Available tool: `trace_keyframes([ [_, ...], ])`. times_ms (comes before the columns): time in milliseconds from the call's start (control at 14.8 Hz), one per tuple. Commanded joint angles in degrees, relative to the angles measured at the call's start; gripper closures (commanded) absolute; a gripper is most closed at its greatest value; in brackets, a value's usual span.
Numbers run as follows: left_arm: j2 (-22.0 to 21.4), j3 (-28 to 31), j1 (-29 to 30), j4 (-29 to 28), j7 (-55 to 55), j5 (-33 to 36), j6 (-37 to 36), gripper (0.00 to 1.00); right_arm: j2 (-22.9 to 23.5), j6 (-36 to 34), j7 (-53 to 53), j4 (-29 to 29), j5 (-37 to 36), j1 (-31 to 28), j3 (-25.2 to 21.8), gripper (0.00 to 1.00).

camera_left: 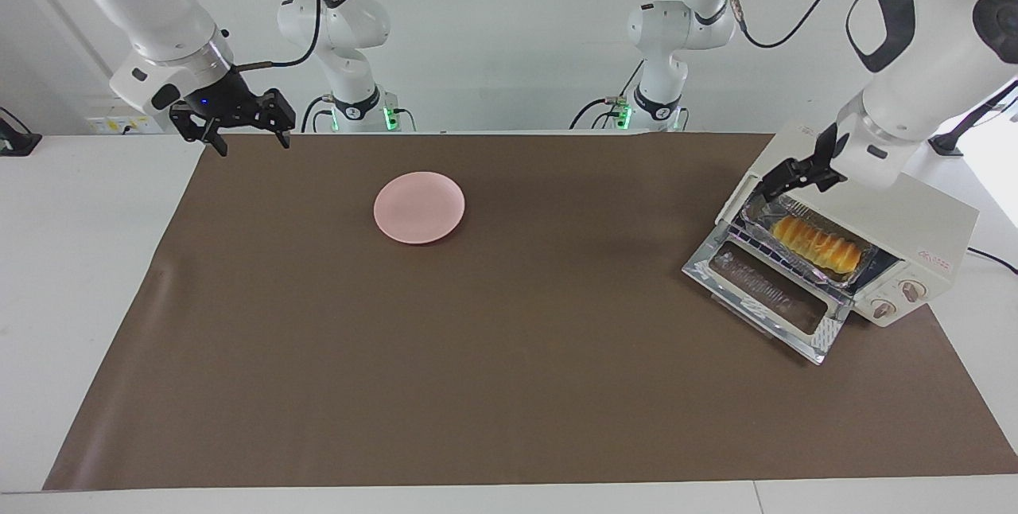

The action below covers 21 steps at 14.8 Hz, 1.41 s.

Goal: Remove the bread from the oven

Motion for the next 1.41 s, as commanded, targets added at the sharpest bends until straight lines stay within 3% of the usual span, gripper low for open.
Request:
trace_keyframes([
  [0,4.24,2.08,-2.38,2.72,-4.11,4.35,2.57,0.00,-1.43,0.34,0.65,-1.55,-0.09,-0.92,0.41,0.00],
  [270,3.10,3.49,-3.17,-8.60,-13.32,6.83,12.67,0.00,-1.43,0.34,0.65,-1.64,-0.09,-0.92,0.41,0.00],
  [606,-4.80,3.66,-2.82,-28.73,-15.99,9.82,24.90,0.00,-1.43,0.34,0.56,-1.64,-0.09,-1.01,0.32,0.00],
  [876,-6.13,3.66,-2.82,-31.47,-16.08,10.09,25.17,0.00,-1.43,0.34,0.47,-1.55,-0.09,-1.01,0.32,0.00],
  [1348,-6.57,3.58,-3.34,-37.01,-15.99,10.09,31.93,0.03,-1.43,0.34,0.56,-1.64,-0.09,-1.01,0.32,0.00],
])
